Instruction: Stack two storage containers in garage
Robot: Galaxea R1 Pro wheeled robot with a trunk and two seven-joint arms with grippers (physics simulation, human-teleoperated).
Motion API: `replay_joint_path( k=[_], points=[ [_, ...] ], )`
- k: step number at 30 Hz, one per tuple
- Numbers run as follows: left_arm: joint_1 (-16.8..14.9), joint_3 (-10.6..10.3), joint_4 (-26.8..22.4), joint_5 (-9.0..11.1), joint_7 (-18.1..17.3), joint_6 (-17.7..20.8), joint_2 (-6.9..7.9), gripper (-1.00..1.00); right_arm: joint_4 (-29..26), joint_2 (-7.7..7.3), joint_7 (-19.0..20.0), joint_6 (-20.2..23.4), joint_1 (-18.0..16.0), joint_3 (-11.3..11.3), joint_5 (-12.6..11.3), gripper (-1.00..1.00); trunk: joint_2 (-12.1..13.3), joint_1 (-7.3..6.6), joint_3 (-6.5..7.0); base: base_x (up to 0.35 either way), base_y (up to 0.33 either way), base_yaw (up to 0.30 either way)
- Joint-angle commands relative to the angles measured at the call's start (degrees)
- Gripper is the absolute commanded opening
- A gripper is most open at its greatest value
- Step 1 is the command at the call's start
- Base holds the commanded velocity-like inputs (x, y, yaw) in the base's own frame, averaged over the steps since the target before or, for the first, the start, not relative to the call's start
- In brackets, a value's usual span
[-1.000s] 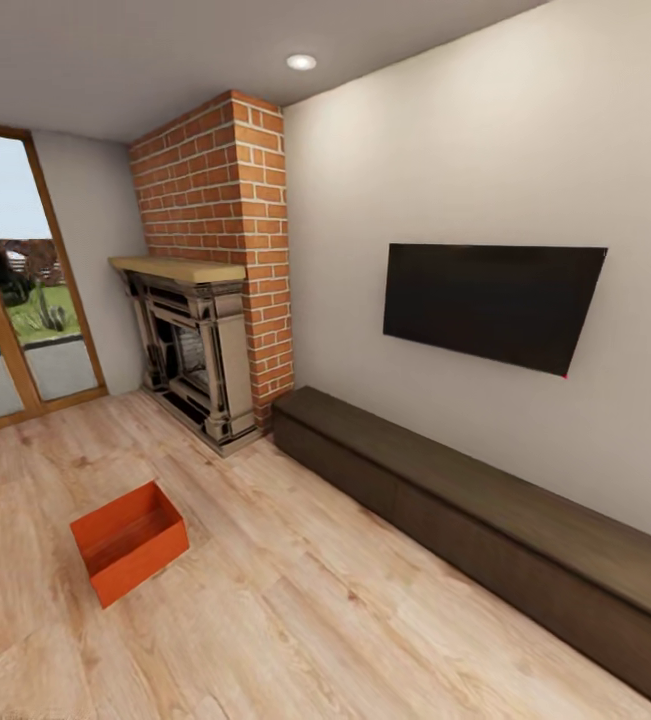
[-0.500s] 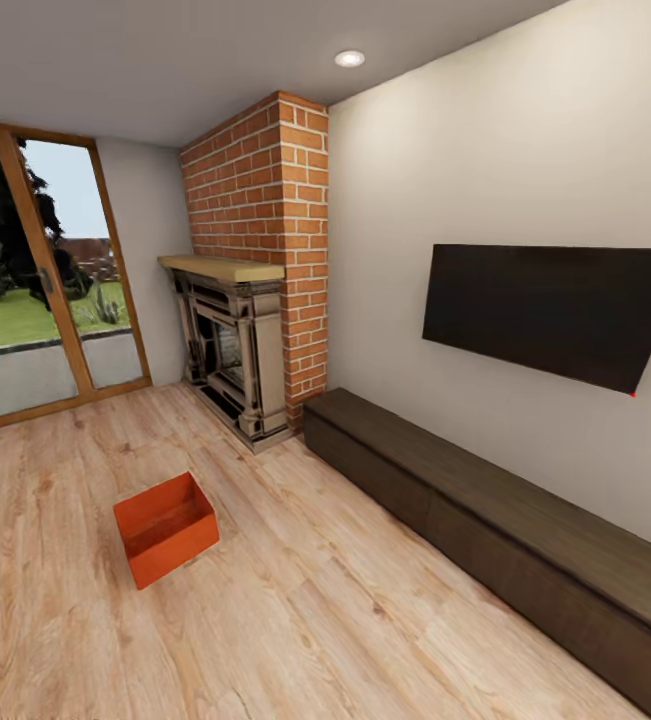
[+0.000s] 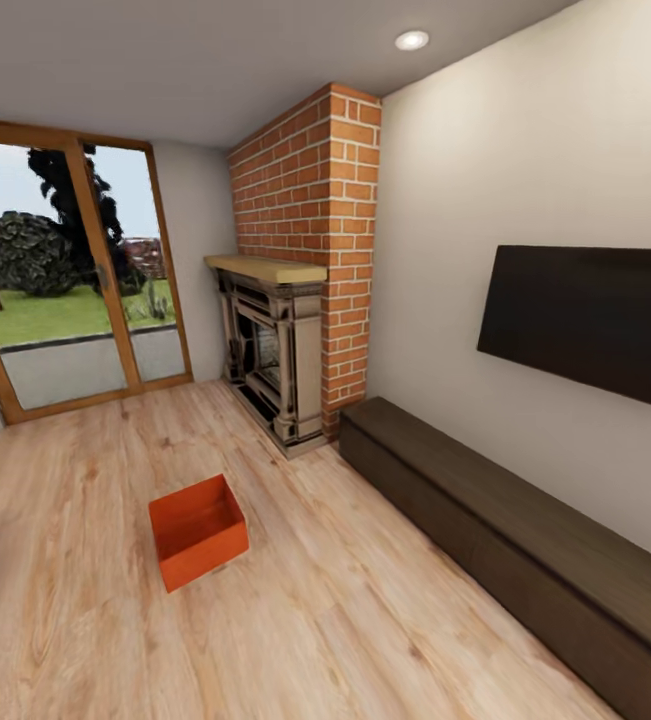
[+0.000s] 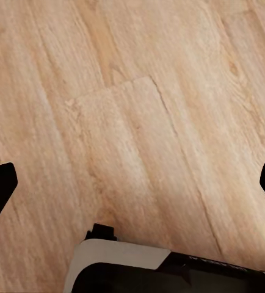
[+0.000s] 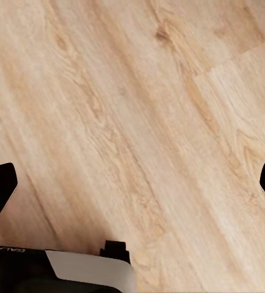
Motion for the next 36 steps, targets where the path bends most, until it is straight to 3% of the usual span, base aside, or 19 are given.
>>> replay_joint_path(
  k=[1,36],
  points=[
    [-0.06,0.41,0.17,0.19,-0.45,-0.20,0.02,1.00,0.04,-0.03,-0.13,-0.14,-0.01,0.36,0.06,1.00,-0.03,0.05,-0.02,0.324,0.000,0.259],
    [-0.07,0.41,0.17,0.03,-0.45,-0.14,-0.35,1.00,0.04,-0.02,-0.13,-0.14,-0.01,0.37,0.07,1.00,-0.03,0.05,-0.02,0.325,0.000,0.259]
  ],
)
